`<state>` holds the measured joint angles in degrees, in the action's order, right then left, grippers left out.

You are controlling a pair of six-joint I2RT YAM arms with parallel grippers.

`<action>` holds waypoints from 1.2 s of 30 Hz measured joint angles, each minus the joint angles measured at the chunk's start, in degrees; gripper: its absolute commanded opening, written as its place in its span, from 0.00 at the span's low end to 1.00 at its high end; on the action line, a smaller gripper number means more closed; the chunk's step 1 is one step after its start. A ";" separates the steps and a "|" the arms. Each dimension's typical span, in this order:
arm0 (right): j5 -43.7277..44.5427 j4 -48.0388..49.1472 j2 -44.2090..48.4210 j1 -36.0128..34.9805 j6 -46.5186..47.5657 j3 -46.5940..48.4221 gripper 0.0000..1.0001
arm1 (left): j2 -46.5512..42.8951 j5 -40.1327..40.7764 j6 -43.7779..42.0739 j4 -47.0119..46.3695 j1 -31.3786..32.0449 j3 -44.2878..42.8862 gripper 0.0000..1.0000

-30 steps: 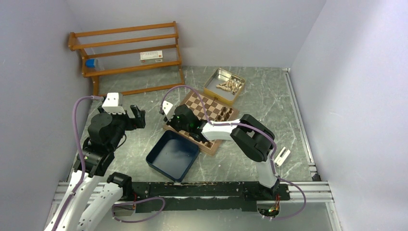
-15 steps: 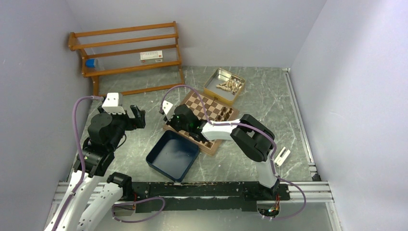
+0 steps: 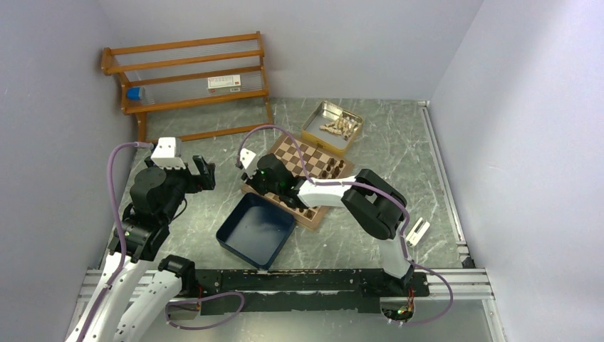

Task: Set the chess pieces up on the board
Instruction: Place the chess piece on the chessboard, then pick up the chess piece from the storage box.

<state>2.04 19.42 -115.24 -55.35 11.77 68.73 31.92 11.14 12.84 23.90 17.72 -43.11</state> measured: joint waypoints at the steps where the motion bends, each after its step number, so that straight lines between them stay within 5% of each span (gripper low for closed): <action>1: 0.04 -0.17 0.00 0.00 -0.02 0.17 0.32 | 0.02 0.00 0.00 0.00 0.00 0.00 0.96; 19: -1.16 -2.14 3.82 1.18 -4.63 1.46 0.44 | 0.00 -0.07 0.00 0.00 0.00 0.00 0.96; 27: -4.07 -2.82 11.13 8.57 -10.62 1.57 0.42 | 0.28 -0.94 -0.07 -0.07 0.00 0.00 0.95; 36: 4.02 -12.76 10.12 20.13 -15.08 7.69 0.31 | 7.91 -8.66 -0.55 -0.42 0.00 -0.15 0.94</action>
<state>6.07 6.66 -105.12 -35.22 -3.31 76.42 39.83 2.48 12.29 23.49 17.72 -43.27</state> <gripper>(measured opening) 0.354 0.943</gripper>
